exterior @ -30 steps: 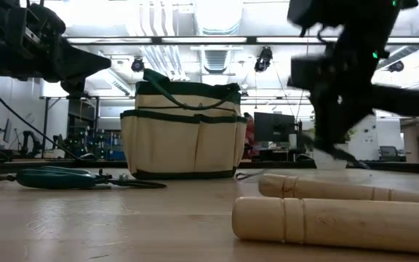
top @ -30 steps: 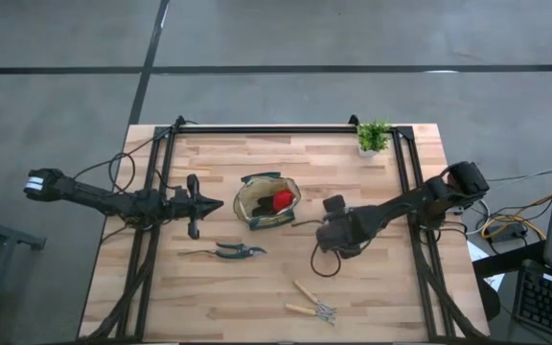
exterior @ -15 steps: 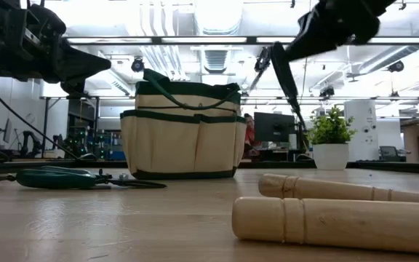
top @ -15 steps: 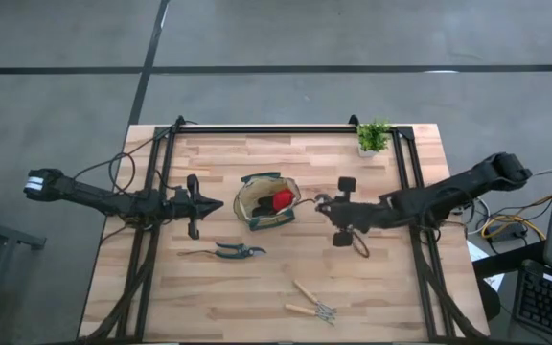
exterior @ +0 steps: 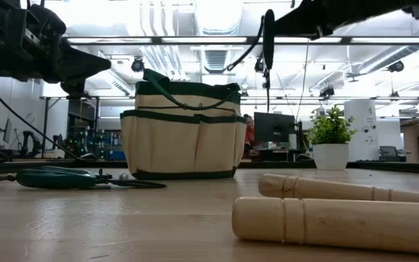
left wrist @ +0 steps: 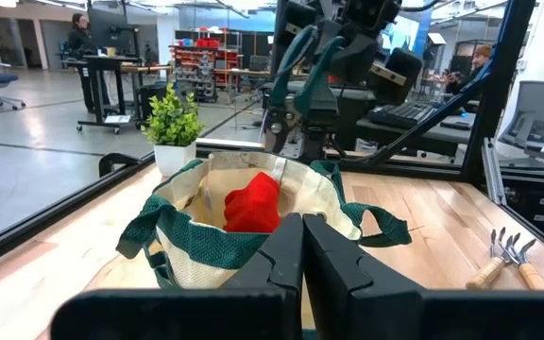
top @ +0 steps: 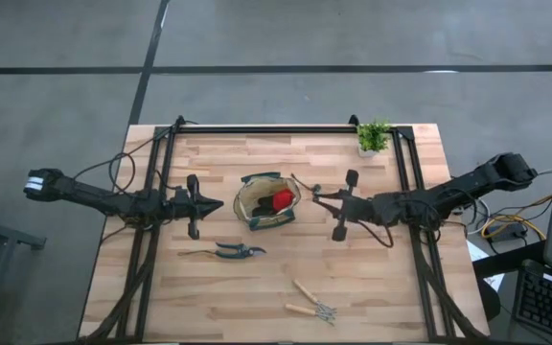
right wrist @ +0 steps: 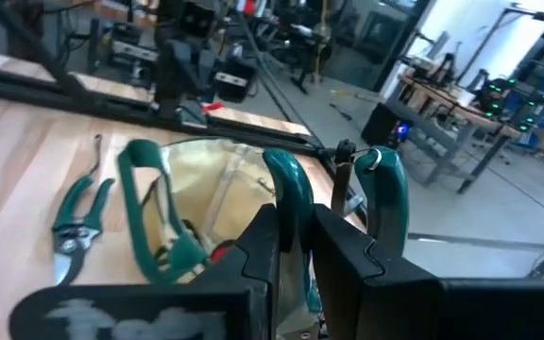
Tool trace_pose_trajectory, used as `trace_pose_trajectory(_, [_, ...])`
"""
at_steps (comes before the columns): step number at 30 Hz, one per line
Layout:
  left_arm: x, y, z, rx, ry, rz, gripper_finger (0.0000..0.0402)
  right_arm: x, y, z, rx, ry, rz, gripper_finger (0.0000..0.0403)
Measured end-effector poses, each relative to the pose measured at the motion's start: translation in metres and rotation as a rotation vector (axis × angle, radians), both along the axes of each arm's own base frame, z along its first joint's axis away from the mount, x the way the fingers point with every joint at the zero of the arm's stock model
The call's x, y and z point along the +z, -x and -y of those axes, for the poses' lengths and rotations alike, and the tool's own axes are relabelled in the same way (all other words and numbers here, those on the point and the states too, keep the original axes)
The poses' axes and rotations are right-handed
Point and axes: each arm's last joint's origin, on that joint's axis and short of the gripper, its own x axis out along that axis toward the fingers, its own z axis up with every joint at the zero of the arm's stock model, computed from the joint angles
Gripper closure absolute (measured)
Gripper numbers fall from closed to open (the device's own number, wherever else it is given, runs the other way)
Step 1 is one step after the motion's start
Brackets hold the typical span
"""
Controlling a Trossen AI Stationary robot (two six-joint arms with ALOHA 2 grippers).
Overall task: Pick & Place Garden tools in Gardening bag
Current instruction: Put the right green shear scissors into the brown gardening bag
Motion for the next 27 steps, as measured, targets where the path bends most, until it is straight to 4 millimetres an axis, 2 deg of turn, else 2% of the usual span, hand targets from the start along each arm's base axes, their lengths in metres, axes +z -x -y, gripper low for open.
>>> trace_pose_trajectory(11, [-0.001,0.0,0.0,0.0,-0.001,-0.009,0.039,-0.018,-0.006,0.013,-0.003,-0.046,0.163,0.0365])
trace_pose_trajectory(16, [-0.002,0.0,0.0,0.001,-0.002,-0.016,0.039,-0.029,-0.013,0.015,-0.013,-0.042,0.132,0.0365])
trace_pose_trajectory(21, [-0.002,0.0,0.0,0.0,-0.002,-0.016,0.039,-0.029,-0.021,0.013,0.018,-0.044,0.205,0.0365])
trace_pose_trajectory(27, [-0.002,0.0,0.0,0.0,-0.003,-0.017,0.039,-0.037,-0.026,0.013,0.011,-0.033,0.196,0.0364])
